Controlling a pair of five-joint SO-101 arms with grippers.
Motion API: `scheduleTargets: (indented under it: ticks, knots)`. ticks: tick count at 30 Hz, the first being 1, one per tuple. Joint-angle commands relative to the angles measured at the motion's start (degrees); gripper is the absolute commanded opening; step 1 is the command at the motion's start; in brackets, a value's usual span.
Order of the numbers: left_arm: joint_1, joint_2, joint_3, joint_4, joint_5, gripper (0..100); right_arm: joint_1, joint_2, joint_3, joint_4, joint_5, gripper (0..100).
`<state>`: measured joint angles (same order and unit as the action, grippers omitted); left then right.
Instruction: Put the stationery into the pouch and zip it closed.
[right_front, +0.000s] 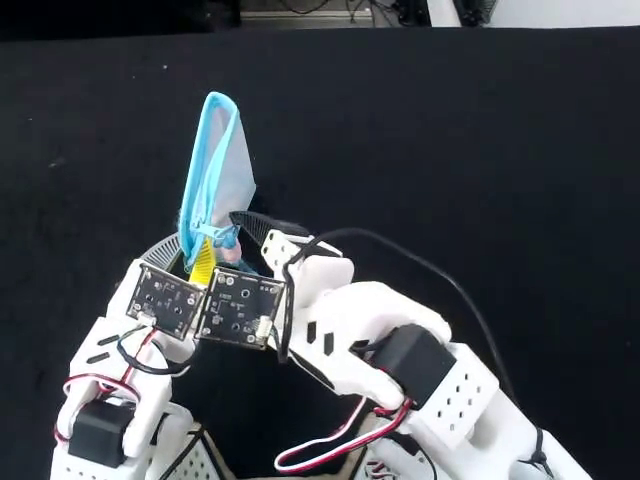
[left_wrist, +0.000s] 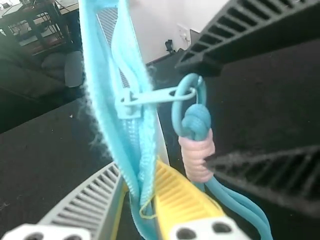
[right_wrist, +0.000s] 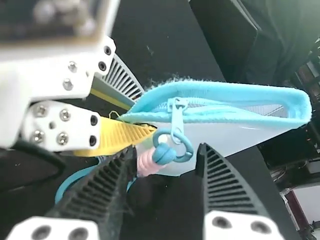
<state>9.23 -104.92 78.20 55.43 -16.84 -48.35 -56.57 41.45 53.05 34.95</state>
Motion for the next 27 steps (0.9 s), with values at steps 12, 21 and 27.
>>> scheduleTargets:
  ticks: [12,21,27]
  knots:
    - [0.5,0.4,0.7,2.2,-0.9,3,-0.7,8.9,-12.9,1.6,0.4,12.9]
    - [0.4,0.4,0.7,2.2,-0.9,3,-0.5,8.9,-13.1,3.2,0.4,5.1]
    - [0.4,0.4,0.7,2.0,-0.9,3,-0.5,9.0,-13.0,5.5,0.3,13.6]
